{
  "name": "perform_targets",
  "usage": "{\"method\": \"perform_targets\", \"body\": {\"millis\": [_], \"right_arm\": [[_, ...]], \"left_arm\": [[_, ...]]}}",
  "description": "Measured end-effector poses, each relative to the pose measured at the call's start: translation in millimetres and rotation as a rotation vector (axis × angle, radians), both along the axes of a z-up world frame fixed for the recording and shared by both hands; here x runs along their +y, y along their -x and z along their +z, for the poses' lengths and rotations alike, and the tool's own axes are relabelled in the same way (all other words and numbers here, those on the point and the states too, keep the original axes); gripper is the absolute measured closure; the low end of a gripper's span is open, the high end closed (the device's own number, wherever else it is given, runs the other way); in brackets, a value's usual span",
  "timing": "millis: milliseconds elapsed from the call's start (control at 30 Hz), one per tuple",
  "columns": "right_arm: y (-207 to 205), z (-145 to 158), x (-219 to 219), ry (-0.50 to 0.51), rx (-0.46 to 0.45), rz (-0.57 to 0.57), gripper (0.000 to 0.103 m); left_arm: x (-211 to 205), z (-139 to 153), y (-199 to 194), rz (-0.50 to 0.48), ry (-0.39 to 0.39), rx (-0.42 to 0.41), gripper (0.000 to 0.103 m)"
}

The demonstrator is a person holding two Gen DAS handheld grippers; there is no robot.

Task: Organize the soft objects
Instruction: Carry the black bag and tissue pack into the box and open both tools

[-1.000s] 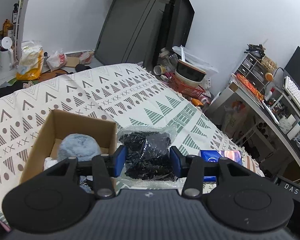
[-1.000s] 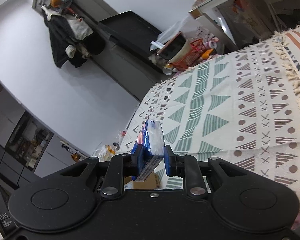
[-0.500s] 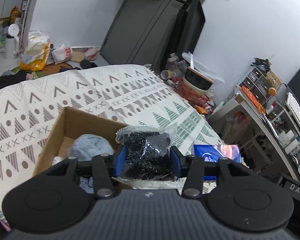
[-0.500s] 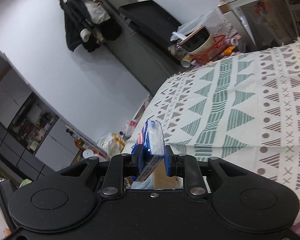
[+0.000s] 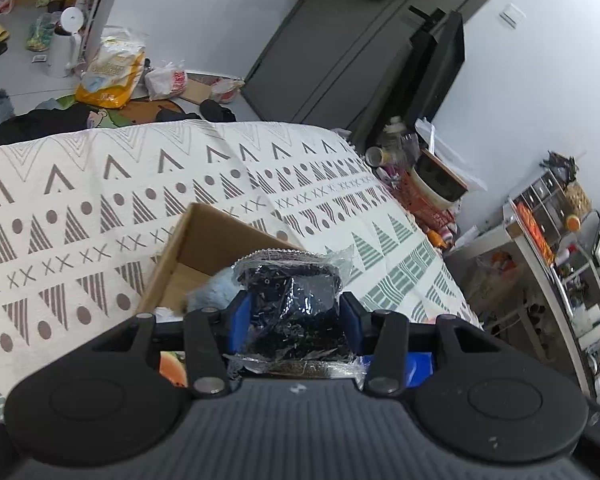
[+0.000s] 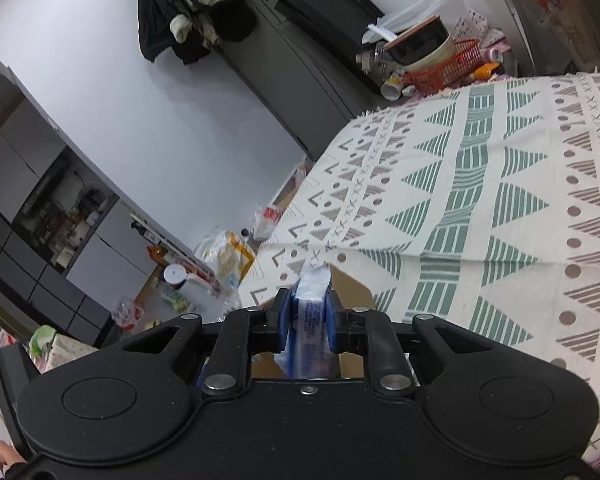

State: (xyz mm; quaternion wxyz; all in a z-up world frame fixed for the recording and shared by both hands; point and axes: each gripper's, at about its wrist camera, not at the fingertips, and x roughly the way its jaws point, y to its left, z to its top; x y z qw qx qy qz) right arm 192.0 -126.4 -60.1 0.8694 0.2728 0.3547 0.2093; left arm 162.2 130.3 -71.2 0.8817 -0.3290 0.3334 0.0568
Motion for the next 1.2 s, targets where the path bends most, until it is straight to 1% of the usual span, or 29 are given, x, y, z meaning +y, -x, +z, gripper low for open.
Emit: {"method": "perform_targets", "body": {"millis": [200, 333, 367, 400, 500, 533, 567, 633, 700, 767, 867, 967, 1033, 1067, 1100, 1200], "right_arm": [[3, -6, 14, 0.007, 0.017, 0.047, 0.085], [2, -8, 24, 0.008, 0.018, 0.068, 0.085], [1, -8, 27, 0.017, 0.017, 0.073, 0.084], [-1, -10, 30, 0.027, 0.021, 0.076, 0.081], [-4, -17, 34, 0.036, 0.046, 0.084, 0.079], [-5, -18, 34, 0.035, 0.052, 0.088, 0.074], [-4, -20, 34, 0.033, 0.054, 0.088, 0.066], [-3, -20, 32, 0.042, 0.047, 0.078, 0.056], [-1, -19, 30, 0.057, 0.035, 0.068, 0.051], [0, -19, 25, 0.068, 0.021, 0.056, 0.043], [3, -18, 18, 0.079, 0.002, 0.034, 0.035], [4, -19, 11, 0.079, -0.002, 0.019, 0.030], [5, -19, 6, 0.079, -0.004, 0.010, 0.029], [6, -18, 3, 0.077, -0.004, 0.006, 0.028], [7, -18, 0, 0.075, -0.004, 0.001, 0.028], [10, -19, -9, 0.068, 0.001, -0.016, 0.027]], "left_arm": [[21, 0, 3, 0.034, 0.035, -0.007, 0.056], [30, -2, 5, 0.052, 0.039, 0.003, 0.056], [31, -3, 5, 0.053, 0.039, 0.007, 0.056], [32, -5, 3, 0.056, 0.037, 0.015, 0.056], [34, -12, -1, 0.060, 0.041, 0.040, 0.056], [34, -14, -3, 0.060, 0.042, 0.045, 0.056], [34, -16, -4, 0.061, 0.043, 0.047, 0.056], [35, -18, -6, 0.067, 0.046, 0.050, 0.056], [35, -19, -9, 0.070, 0.043, 0.057, 0.056], [36, -21, -12, 0.076, 0.050, 0.061, 0.056], [37, -22, -14, 0.094, 0.059, 0.064, 0.055], [35, -21, -15, 0.078, 0.069, 0.062, 0.052], [33, -20, -15, 0.066, 0.093, 0.052, 0.043], [32, -20, -14, 0.066, 0.096, 0.052, 0.041], [31, -19, -13, 0.073, 0.087, 0.054, 0.038], [27, -14, -10, 0.096, 0.026, 0.056, 0.036]]}}
